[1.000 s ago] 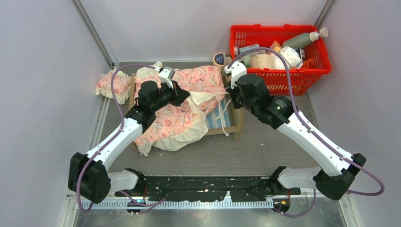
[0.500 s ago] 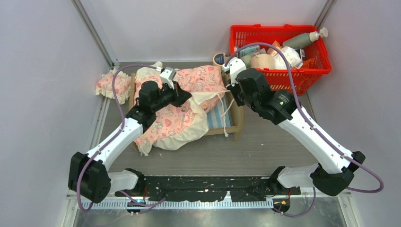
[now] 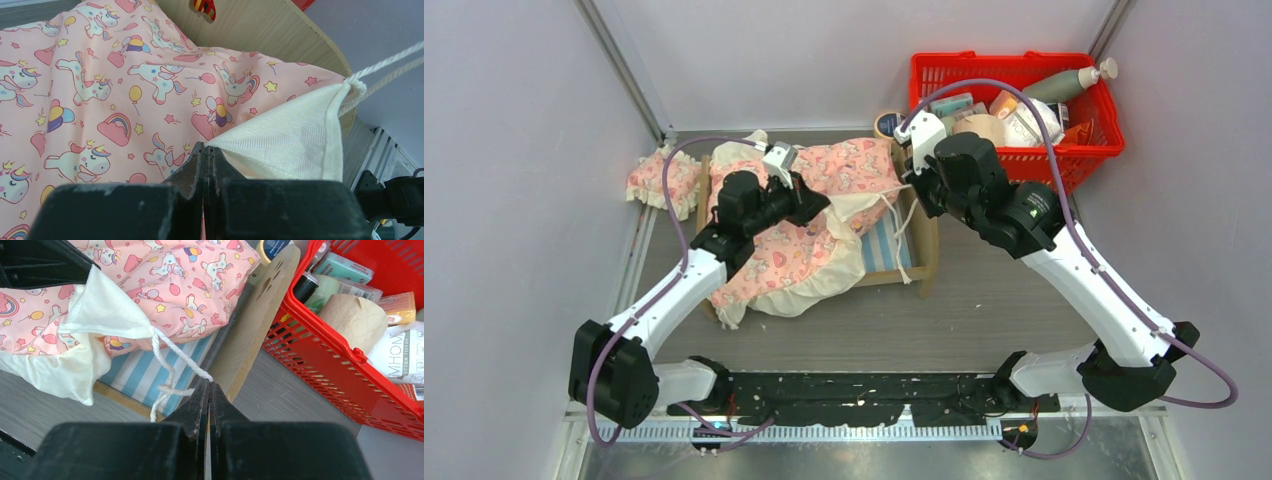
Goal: Set up the pet bed
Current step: Cross the ropes on the bed frame.
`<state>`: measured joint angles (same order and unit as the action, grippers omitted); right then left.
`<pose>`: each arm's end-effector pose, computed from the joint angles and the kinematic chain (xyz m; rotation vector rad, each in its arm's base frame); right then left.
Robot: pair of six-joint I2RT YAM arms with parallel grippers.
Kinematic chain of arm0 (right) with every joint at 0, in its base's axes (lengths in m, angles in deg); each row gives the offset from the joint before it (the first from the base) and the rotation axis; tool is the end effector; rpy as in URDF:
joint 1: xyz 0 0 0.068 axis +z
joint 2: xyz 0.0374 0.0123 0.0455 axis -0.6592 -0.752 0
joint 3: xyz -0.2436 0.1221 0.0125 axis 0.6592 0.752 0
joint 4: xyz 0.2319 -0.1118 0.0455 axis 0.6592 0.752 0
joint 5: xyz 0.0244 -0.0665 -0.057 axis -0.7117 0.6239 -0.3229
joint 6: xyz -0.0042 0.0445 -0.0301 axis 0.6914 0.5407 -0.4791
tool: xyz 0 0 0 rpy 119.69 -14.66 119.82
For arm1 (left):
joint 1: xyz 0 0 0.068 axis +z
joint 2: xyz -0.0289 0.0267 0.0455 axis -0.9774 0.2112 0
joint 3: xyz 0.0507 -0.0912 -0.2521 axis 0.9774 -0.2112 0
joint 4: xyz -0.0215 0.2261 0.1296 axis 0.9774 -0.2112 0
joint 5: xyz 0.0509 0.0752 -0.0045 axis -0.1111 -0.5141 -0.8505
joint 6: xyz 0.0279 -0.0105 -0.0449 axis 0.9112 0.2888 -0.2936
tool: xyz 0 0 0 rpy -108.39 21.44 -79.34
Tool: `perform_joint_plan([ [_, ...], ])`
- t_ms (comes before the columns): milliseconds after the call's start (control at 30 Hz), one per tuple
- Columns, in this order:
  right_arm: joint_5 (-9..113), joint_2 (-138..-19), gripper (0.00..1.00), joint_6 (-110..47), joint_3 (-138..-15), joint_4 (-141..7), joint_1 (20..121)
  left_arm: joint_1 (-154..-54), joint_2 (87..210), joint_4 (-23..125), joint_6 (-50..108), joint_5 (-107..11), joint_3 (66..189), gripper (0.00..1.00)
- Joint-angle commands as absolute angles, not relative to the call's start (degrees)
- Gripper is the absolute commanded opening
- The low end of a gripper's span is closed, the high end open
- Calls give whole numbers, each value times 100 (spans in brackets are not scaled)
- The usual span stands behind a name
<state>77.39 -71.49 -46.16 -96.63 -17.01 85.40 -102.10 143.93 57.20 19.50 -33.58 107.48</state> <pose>0.1853 0.1648 0.4617 -0.7258 1.9189 0.0711 0.2597 -0.1321 0.3187 0.3519 1.8058 -0.9079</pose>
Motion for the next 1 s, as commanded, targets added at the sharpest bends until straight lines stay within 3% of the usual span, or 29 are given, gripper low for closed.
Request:
perform_joint_plan([
  [0, 7509, -7012, 5, -4506, -9787, -1623, 8508, -10136, 14434, 5770, 1977, -3535, 10715, 0],
  [233, 6903, -7123, 5, -4185, -10522, -976, 8510, -10136, 14406, 5755, 1948, -3450, 10716, 0],
  [600, 7730, -7305, 5, -4606, -10721, -712, 8510, -10136, 14381, 5750, 1936, -3421, 10686, 0],
  [667, 7544, -7159, 7, -4340, -10389, -1113, 8502, -10137, 14387, 5762, 1922, -3422, 10676, 0],
  [800, 6652, -6571, 24, -3926, -8343, -2719, 8547, -10136, 14425, 5864, 1829, -3413, 10619, 0],
  [967, 6191, -6040, 33, -3509, -6424, -4582, 8656, -10136, 14423, 5875, 1786, -3399, 10596, 0],
])
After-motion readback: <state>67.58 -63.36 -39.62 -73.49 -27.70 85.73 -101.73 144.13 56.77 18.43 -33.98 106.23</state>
